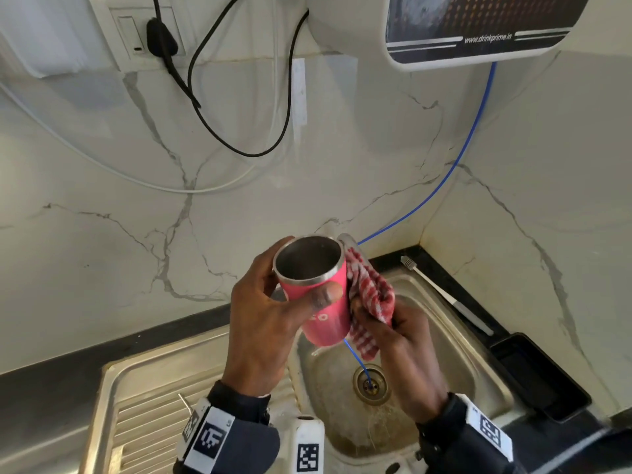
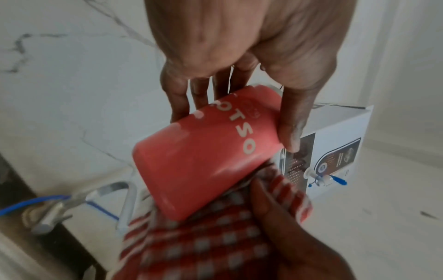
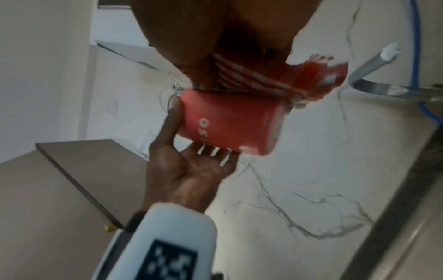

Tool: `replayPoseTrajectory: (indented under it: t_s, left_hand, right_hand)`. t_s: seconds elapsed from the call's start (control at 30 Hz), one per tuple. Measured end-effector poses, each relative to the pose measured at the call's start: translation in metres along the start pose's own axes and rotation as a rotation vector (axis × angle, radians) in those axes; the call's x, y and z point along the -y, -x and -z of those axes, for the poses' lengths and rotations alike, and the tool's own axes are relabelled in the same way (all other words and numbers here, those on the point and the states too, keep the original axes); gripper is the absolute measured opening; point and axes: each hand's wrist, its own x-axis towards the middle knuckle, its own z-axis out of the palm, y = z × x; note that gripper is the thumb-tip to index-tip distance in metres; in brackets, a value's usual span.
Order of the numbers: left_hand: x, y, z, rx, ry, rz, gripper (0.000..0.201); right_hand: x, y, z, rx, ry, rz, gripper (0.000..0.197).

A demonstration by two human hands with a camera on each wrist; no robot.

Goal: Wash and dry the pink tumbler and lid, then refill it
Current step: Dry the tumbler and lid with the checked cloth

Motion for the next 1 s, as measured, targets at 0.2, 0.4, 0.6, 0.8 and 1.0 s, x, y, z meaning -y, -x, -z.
replayPoseTrajectory:
  t_s: [0.2,0.4,0.6,0.8,1.0]
  left_hand:
    - [0.01,0.005,-0.002,0.155,-0.058,0.081,0.083]
    - [-0.008,-0.007,0.003,0.147,0.021,-0.013,0.07]
    - [-0.002,-0.004,0.001,0.248,0.012,0.071,0.071]
    - [-0.004,-0.001,-0.003,0.29,-0.096,0.04,0.077]
    - [-0.009,-0.011,0.009,0.213,0.032,0.051,0.065]
  right_hand:
    - [0.013,-0.015,0.005,-0.009,-0.122,0.015,0.023]
    - [-0.008,-0.01,0.01,-0.041,-0.186,-0.063,0.016]
    - [0.011,-0.02,0.015,-0.01,-0.192,-0.027,0.015]
    - [0.018,-0.033,0.014,-0.071,-0.199,-0.094,0.026]
    - [-0.005,-0.003,0.004,0.002,-0.148,-0.176,0.018]
